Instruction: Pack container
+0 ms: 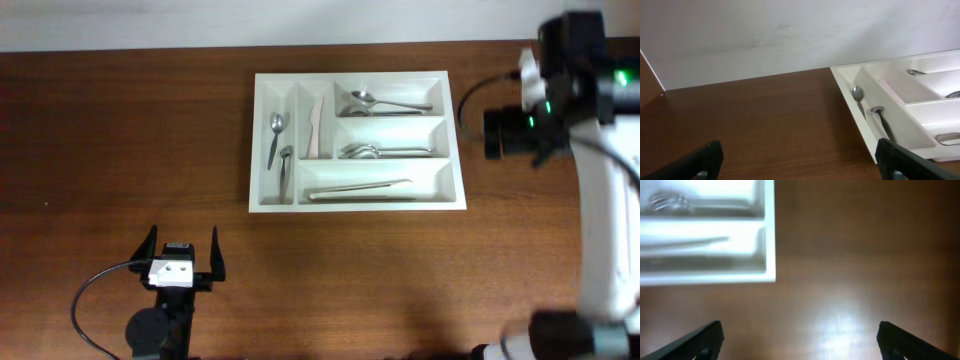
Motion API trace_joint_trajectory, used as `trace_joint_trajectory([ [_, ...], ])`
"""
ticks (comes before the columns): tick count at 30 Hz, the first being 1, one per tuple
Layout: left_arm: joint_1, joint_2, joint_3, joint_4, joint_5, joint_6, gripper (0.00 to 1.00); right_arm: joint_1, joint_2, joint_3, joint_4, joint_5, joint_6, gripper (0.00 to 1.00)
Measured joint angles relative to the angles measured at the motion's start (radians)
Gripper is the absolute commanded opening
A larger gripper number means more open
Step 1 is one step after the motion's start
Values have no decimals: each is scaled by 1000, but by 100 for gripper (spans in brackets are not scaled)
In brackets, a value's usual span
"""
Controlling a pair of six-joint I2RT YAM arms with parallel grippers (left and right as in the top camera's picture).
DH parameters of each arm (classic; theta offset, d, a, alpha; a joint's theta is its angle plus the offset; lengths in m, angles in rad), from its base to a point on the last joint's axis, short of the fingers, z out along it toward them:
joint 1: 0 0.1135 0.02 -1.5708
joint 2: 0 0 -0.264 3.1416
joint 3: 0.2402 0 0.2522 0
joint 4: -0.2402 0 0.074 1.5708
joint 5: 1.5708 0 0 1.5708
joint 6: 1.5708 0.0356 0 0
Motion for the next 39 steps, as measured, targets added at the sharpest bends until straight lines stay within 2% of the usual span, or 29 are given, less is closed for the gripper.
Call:
trace_joint_trajectory([
  [6,0,0,0,-1,-2,0,99,14,-325,-229,-3,0,0,99],
  [14,0,0,0,-2,-3,0,99,14,-626,-362,41,0,-1,99],
  [19,0,0,0,-2,-3,0,99,14,-797,-483,446,-47,0,99],
  [26,0,0,0,-2,-4,0,99,15,-1122,-892,978,-169,0,99],
  [32,0,0,0,-2,-6,0,99,15,-1355,-1268,1287,-251,0,99],
  [39,0,0,0,-2,-6,0,99,15,-1527,-1541,1538,-276,0,99],
])
